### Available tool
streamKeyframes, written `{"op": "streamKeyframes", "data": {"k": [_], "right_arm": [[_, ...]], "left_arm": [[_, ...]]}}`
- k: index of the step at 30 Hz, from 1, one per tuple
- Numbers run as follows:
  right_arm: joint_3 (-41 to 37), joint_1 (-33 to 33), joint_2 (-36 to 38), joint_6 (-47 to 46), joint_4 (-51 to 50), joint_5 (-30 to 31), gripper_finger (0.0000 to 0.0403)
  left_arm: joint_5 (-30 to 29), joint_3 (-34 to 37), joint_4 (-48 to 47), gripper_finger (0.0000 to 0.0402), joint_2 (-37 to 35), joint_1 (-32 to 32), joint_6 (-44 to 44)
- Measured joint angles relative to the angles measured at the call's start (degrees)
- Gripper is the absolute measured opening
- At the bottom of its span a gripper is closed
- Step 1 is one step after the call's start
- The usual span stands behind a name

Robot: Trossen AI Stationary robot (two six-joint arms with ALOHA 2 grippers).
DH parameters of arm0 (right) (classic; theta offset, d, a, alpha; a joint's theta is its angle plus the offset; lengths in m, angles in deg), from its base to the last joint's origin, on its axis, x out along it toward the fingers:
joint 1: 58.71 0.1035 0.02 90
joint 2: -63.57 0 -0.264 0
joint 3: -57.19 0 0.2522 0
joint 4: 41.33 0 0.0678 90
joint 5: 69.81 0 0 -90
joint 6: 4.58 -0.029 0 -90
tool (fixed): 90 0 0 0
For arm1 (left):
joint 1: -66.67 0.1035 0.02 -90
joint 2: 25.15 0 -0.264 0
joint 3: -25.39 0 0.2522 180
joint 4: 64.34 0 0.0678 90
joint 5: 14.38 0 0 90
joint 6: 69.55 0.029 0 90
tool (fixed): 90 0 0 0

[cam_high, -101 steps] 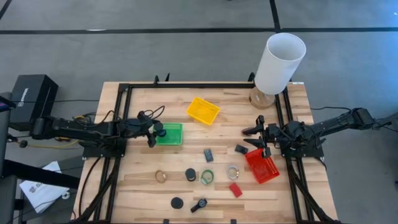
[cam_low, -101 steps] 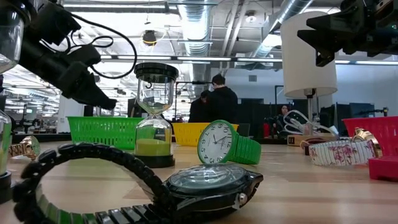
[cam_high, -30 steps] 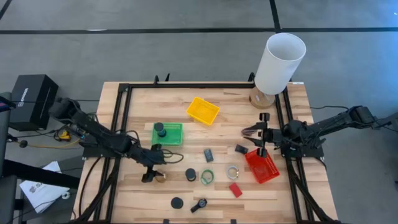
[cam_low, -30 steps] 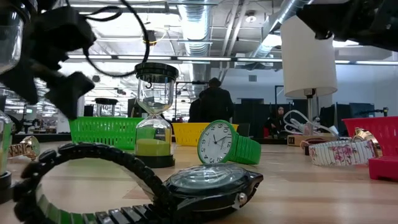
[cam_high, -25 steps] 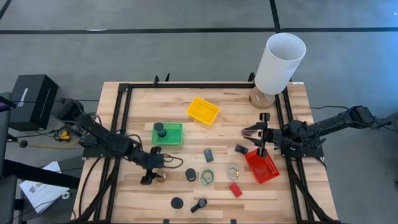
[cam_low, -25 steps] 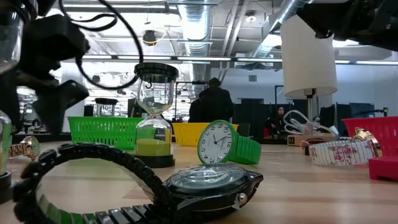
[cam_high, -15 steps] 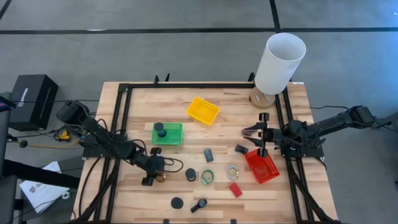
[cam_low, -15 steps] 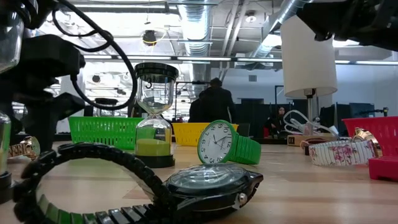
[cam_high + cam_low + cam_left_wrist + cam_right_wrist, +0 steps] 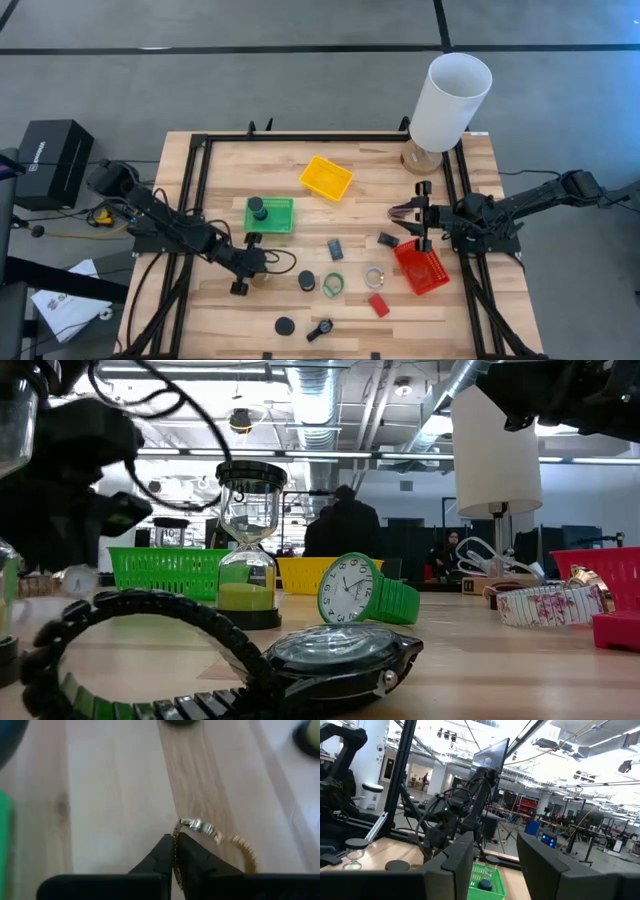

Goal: Pick & Place Office items
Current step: Put the gold watch into the yellow basket

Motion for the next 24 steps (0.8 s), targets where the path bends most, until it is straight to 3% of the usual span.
{"op": "streamKeyframes", "data": {"k": [13, 19, 24], "right_arm": [[0.00, 0.00, 0.00, 0.00, 0.65, 0.00, 0.0143], [0.00, 0.00, -0.02, 0.00, 0.67, 0.00, 0.0143], [0.00, 0.00, 0.00, 0.00, 0.69, 0.00, 0.0143]], "left_arm": [[-16.05, -0.04, 12.97, 0.0004, -10.97, 5.08, 16.98], [-16.61, -0.09, 24.29, 0.0005, -11.30, 9.82, 30.02], [-16.61, -0.11, 29.17, 0.0005, -11.30, 14.27, 30.42]]}}
